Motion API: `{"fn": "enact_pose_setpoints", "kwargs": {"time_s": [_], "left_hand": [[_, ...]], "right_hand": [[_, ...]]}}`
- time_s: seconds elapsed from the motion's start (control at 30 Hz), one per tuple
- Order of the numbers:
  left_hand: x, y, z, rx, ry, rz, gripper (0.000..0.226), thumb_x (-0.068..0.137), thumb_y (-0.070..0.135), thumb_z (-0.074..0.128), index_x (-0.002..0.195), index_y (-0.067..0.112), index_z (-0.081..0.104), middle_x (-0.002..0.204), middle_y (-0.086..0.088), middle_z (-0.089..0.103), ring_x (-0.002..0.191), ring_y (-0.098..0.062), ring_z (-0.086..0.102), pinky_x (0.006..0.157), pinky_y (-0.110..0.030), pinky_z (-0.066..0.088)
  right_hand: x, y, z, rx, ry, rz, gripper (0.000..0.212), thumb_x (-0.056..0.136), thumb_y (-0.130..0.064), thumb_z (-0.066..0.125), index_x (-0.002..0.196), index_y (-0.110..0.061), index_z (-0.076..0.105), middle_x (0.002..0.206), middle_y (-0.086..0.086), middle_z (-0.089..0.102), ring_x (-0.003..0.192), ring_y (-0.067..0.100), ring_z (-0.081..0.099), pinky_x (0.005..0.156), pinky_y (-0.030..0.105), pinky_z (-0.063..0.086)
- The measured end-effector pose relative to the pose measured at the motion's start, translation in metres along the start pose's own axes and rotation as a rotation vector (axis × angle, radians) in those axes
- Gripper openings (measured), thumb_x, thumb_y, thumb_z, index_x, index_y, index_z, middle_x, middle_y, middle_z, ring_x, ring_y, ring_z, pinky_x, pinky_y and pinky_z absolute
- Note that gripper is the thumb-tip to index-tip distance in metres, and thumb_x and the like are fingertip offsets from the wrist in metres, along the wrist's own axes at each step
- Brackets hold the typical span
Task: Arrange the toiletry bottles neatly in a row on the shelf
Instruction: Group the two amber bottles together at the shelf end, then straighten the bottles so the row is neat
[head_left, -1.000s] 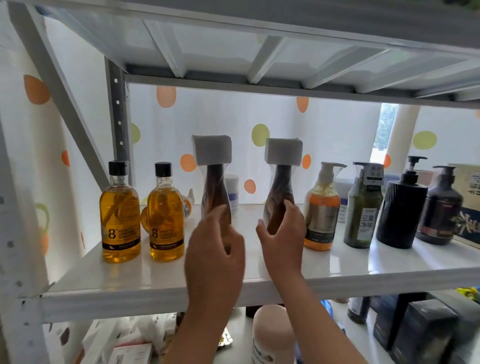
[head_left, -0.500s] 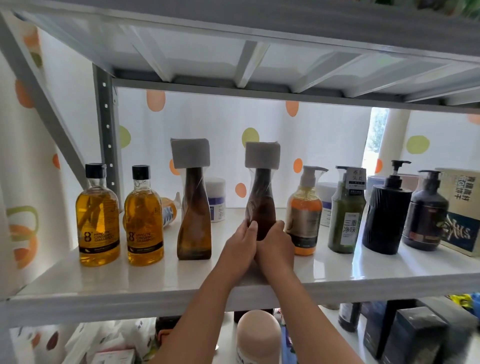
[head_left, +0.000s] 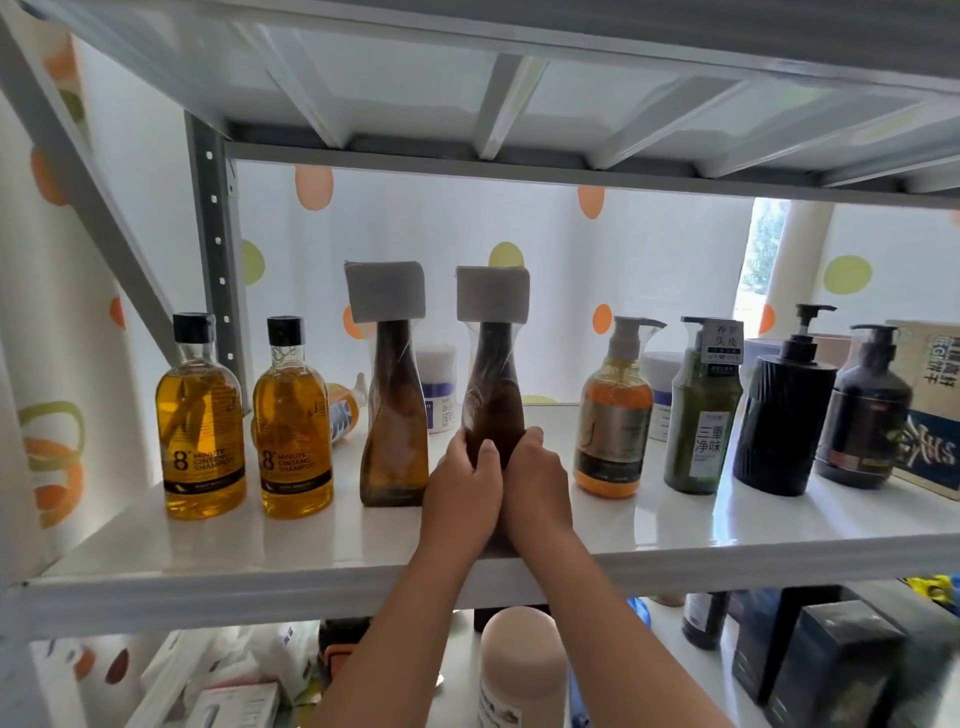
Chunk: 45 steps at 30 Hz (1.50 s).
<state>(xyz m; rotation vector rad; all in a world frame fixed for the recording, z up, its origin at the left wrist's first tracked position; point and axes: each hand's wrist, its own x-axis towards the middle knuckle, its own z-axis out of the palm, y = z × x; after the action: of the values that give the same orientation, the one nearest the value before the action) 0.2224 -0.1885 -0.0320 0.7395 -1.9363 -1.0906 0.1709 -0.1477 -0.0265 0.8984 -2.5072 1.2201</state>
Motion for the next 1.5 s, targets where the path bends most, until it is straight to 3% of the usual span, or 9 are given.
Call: {"fn": "enact_pose_setpoints", "kwargs": {"time_s": [0.17, 0.97, 1.1, 1.2, 1.27, 1.33, 1.4, 1.5], "left_hand": [[0.000, -0.002, 0.002, 0.005, 0.031, 0.001, 0.047, 0.096, 0.029, 0.035, 0.141, 0.016, 0.039, 0.136, -0.006, 0.054, 0.124, -0.022, 0.051, 0.104, -0.041, 0.043], [-0.008, 0.003, 0.010, 0.069, 0.078, 0.032, 0.050, 0.097, 0.028, 0.033, 0.146, 0.016, 0.029, 0.143, -0.005, 0.048, 0.129, -0.022, 0.047, 0.105, -0.033, 0.039], [-0.038, 0.020, 0.020, 0.051, 0.305, 0.278, 0.046, 0.098, 0.023, 0.036, 0.144, 0.024, 0.032, 0.147, 0.011, 0.038, 0.135, -0.006, 0.037, 0.106, -0.017, 0.029], [-0.058, 0.041, 0.039, -0.039, 0.261, 0.411, 0.036, 0.096, 0.024, 0.043, 0.132, 0.029, 0.046, 0.128, 0.020, 0.048, 0.118, 0.004, 0.045, 0.100, -0.010, 0.034], [-0.055, 0.051, 0.055, -0.129, 0.121, 0.330, 0.039, 0.093, 0.027, 0.049, 0.132, 0.027, 0.046, 0.134, 0.012, 0.050, 0.120, -0.003, 0.048, 0.103, -0.023, 0.041], [-0.047, 0.057, 0.068, -0.132, 0.044, 0.258, 0.049, 0.089, 0.031, 0.056, 0.135, 0.025, 0.041, 0.136, 0.006, 0.048, 0.122, -0.009, 0.047, 0.100, -0.023, 0.040], [-0.044, 0.061, 0.080, -0.068, 0.135, 0.301, 0.048, 0.086, 0.030, 0.062, 0.130, 0.022, 0.044, 0.127, 0.003, 0.052, 0.114, -0.011, 0.050, 0.094, -0.022, 0.042], [-0.052, 0.074, 0.104, -0.135, 0.187, 0.442, 0.028, 0.086, 0.023, 0.062, 0.112, 0.025, 0.052, 0.105, 0.007, 0.056, 0.093, -0.011, 0.057, 0.083, -0.025, 0.053]], "right_hand": [[-0.001, 0.001, -0.002, 0.014, -0.013, -0.022, 0.022, 0.095, -0.024, 0.052, 0.111, -0.011, 0.045, 0.108, 0.011, 0.066, 0.096, 0.025, 0.067, 0.077, 0.027, 0.053], [-0.003, 0.010, -0.003, 0.082, -0.012, -0.111, 0.027, 0.093, -0.026, 0.057, 0.116, -0.015, 0.049, 0.108, 0.007, 0.067, 0.093, 0.019, 0.067, 0.076, 0.021, 0.051], [-0.013, 0.020, -0.025, 0.209, 0.103, -0.215, 0.044, 0.088, -0.026, 0.063, 0.128, -0.013, 0.052, 0.118, 0.005, 0.065, 0.102, 0.018, 0.065, 0.081, 0.019, 0.050], [-0.010, 0.040, -0.046, 0.313, 0.367, -0.256, 0.030, 0.086, -0.022, 0.066, 0.113, -0.012, 0.059, 0.105, 0.008, 0.066, 0.090, 0.016, 0.062, 0.073, 0.013, 0.047], [0.002, 0.062, -0.063, 0.369, 0.537, -0.180, 0.031, 0.084, -0.021, 0.067, 0.110, -0.011, 0.054, 0.104, 0.007, 0.059, 0.093, 0.020, 0.057, 0.075, 0.019, 0.046], [0.016, 0.089, -0.080, 0.362, 0.586, -0.039, 0.049, 0.082, -0.022, 0.070, 0.122, -0.010, 0.045, 0.118, 0.012, 0.050, 0.109, 0.025, 0.050, 0.087, 0.030, 0.045], [0.027, 0.110, -0.095, 0.321, 0.500, 0.083, 0.068, 0.080, -0.019, 0.072, 0.135, -0.011, 0.033, 0.131, 0.015, 0.041, 0.121, 0.028, 0.043, 0.097, 0.037, 0.042], [0.038, 0.126, -0.104, 0.300, 0.375, 0.134, 0.079, 0.078, -0.019, 0.074, 0.140, -0.010, 0.026, 0.132, 0.016, 0.042, 0.122, 0.029, 0.044, 0.098, 0.039, 0.043]]}}
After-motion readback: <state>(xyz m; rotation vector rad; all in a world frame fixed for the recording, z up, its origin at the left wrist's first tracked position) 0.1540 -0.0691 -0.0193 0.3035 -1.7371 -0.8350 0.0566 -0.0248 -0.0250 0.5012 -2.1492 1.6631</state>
